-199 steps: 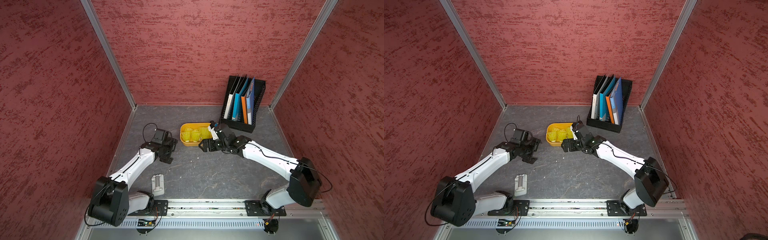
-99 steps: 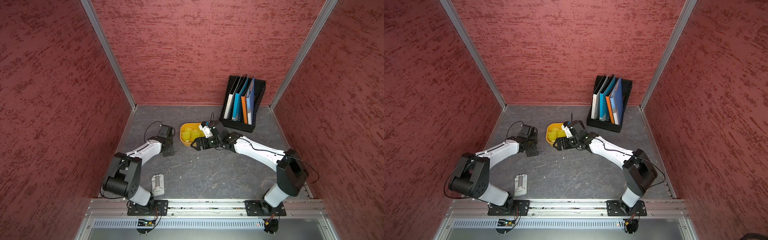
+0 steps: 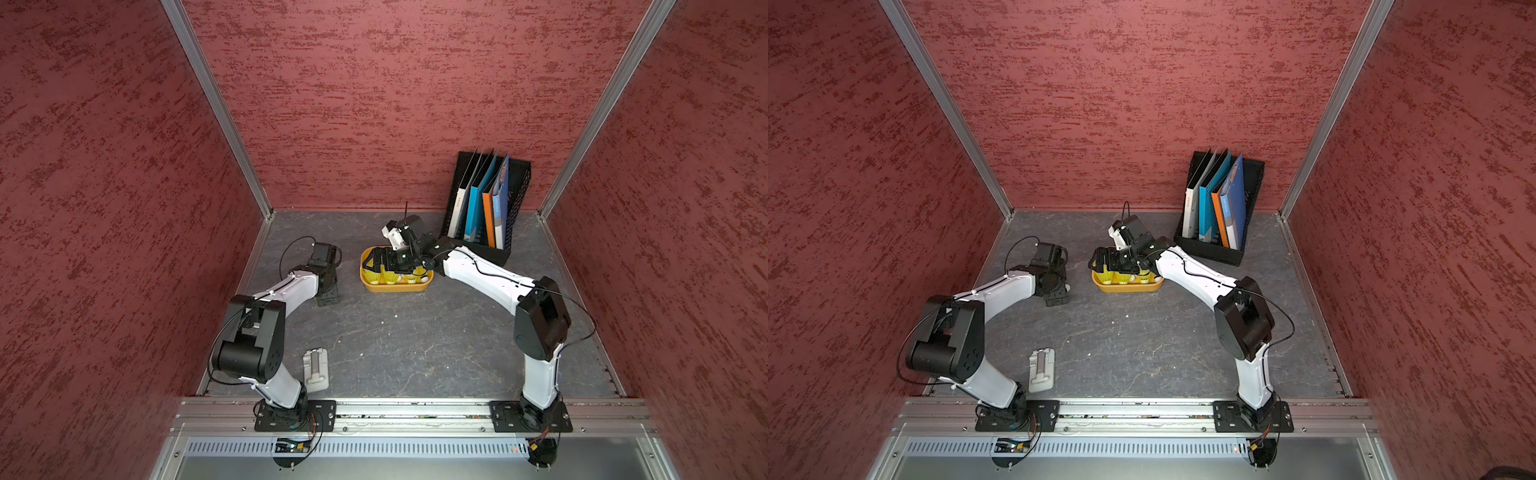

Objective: Put the shuttlecocks into the storage box
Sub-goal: Pick up the shuttlecock at the center of the board.

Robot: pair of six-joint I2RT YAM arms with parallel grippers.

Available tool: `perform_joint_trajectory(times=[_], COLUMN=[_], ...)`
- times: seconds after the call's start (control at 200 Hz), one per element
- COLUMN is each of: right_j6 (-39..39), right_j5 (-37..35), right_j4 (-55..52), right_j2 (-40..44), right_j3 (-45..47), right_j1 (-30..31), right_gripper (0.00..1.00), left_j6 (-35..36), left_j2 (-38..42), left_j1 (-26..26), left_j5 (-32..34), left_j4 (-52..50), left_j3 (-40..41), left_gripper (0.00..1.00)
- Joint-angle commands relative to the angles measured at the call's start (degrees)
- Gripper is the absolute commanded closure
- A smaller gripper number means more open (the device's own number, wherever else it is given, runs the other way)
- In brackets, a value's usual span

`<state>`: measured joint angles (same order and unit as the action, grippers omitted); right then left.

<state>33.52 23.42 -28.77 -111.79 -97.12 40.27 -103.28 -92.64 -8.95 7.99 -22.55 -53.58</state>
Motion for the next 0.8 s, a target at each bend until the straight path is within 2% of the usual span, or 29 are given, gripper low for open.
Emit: perform_joint_trajectory(times=[0.0, 0.08, 0.336, 0.516, 0.661, 0.797], right_j6=[0.94, 1.09, 1.38, 1.2, 1.55, 1.81], right_j5=[0.64, 1.06, 1.95, 1.9, 1.92, 1.48], right_j4=[-2.52, -2.35, -2.8, -2.78, -2.12, -1.68], right_j2=[-0.84, -1.27, -1.45, -0.73, 0.12, 0.86], right_j3=[-2.53, -2.65, -3.16, -2.1, -0.3, 1.02], right_j1=[-0.46, -0.46, -0.47, -0.47, -0.46, -0.54], right_gripper=[0.02, 0.02, 0.02, 0.02, 0.02, 0.01], left_j6=[6.82, 13.23, 32.74, 39.68, 47.02, 49.67], left_j2=[-0.08, -0.98, -6.97, -7.47, -7.41, -7.73], left_j1=[1.83, 3.39, 6.27, 4.85, 2.89, 1.16], left_j5=[0.82, 0.1, -9.55, -12.41, -11.83, -11.84], left_j4=[-0.92, -0.55, -2.85, -6.99, -12.29, -18.23], left_j3=[-1.43, -3.45, -11.56, -13.75, -16.95, -18.42], left_gripper=[0.0, 0.0, 0.0, 0.0, 0.0, 0.0])
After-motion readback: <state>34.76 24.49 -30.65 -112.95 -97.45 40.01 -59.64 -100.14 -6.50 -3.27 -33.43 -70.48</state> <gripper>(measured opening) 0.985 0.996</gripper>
